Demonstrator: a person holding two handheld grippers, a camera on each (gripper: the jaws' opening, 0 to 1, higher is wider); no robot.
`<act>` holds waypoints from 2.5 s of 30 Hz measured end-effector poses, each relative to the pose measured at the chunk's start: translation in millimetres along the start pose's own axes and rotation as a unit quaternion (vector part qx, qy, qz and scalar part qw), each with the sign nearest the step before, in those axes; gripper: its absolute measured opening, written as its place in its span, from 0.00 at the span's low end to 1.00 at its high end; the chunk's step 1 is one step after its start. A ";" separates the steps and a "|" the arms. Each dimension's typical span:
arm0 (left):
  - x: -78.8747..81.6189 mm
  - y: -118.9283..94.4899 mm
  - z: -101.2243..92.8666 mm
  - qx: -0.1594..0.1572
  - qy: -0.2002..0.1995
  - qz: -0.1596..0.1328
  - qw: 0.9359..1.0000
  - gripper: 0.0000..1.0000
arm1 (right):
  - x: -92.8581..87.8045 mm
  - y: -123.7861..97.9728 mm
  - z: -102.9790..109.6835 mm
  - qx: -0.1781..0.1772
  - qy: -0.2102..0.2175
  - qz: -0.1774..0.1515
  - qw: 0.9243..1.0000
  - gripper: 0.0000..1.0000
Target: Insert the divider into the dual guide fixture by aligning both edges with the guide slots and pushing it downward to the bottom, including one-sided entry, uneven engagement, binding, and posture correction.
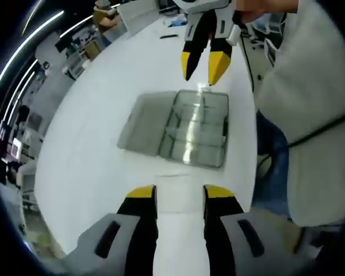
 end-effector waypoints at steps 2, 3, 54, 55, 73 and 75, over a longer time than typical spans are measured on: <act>6.3 -2.7 0.1 0.005 0.000 -0.011 1.000 0.26 | 2.6 -1.4 1.1 0.005 0.013 -0.009 1.000 0.23; 8.9 -4.0 -0.1 0.008 -0.001 -0.016 1.000 0.26 | 3.5 -2.0 1.5 0.006 0.021 -0.012 1.000 0.22; 64.0 -11.0 -24.1 0.058 0.038 -0.119 0.990 0.26 | 44.4 -10.7 20.4 0.075 0.168 -0.098 0.978 0.11; 64.9 -10.5 -24.2 0.058 0.038 -0.119 0.990 0.26 | 44.6 -10.6 20.1 0.075 0.169 -0.098 0.978 0.11; 77.6 -12.6 -17.9 0.069 0.044 -0.139 0.987 0.26 | 47.4 -16.3 13.1 0.070 0.193 -0.100 0.974 0.12; 77.9 -12.9 -17.5 0.070 0.043 -0.141 0.987 0.26 | 47.8 -17.1 13.9 0.071 0.196 -0.101 0.973 0.12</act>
Point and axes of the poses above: the point that each gripper's makers call its tool centre point, and the gripper's own axes: y roughly forward along the fingers, z roughly to its left, x roughly out of its top, the point moved 10 cm from there along -y, roughly backward along the fingers, and after that the axes turned 6 degrees about -y, right-handed, at the moved point
